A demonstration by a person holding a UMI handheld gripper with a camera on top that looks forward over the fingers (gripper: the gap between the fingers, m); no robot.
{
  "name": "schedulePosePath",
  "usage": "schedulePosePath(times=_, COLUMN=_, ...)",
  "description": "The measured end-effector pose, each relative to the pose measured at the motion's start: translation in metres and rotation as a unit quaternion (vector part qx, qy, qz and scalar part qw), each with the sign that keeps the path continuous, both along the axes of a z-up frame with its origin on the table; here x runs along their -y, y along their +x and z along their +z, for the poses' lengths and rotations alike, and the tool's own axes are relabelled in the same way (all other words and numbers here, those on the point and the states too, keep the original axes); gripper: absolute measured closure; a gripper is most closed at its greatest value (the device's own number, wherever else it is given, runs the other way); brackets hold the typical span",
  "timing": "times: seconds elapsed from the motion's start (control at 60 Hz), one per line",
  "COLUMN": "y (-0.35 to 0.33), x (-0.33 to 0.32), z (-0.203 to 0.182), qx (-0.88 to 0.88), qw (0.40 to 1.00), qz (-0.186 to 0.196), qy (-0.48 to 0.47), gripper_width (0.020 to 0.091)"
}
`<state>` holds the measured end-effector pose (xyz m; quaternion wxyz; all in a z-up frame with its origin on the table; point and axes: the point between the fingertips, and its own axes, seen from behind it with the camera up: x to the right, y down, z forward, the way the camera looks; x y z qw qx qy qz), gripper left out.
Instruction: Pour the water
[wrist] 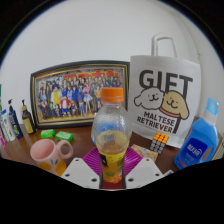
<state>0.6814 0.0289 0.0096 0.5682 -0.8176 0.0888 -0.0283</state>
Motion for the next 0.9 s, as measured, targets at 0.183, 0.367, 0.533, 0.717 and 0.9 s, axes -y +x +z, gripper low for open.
schedulePosePath(times=0.183, y=0.003, x=0.008, z=-0.018, qx=0.010, qw=1.000, qz=-0.001, qy=0.018, gripper_width=0.0800)
schedulePosePath(times=0.367, y=0.006, x=0.012, z=-0.032, qx=0.006, qw=1.000, qz=-0.010, qy=-0.022, gripper_width=0.0438)
schedulePosePath(times=0.533, y=-0.005, x=0.042, z=-0.041, qx=-0.012, qw=0.996, qz=-0.019, qy=-0.087, gripper_width=0.0236)
schedulePosePath(times=0.717, y=-0.040, x=0.111, z=-0.004, qx=-0.013, qw=0.992, qz=-0.021, qy=-0.128, gripper_width=0.0247)
schedulePosePath(times=0.9, y=-0.091, x=0.201, z=0.059, qx=-0.004, qw=0.990, qz=-0.013, qy=-0.143, gripper_width=0.0248)
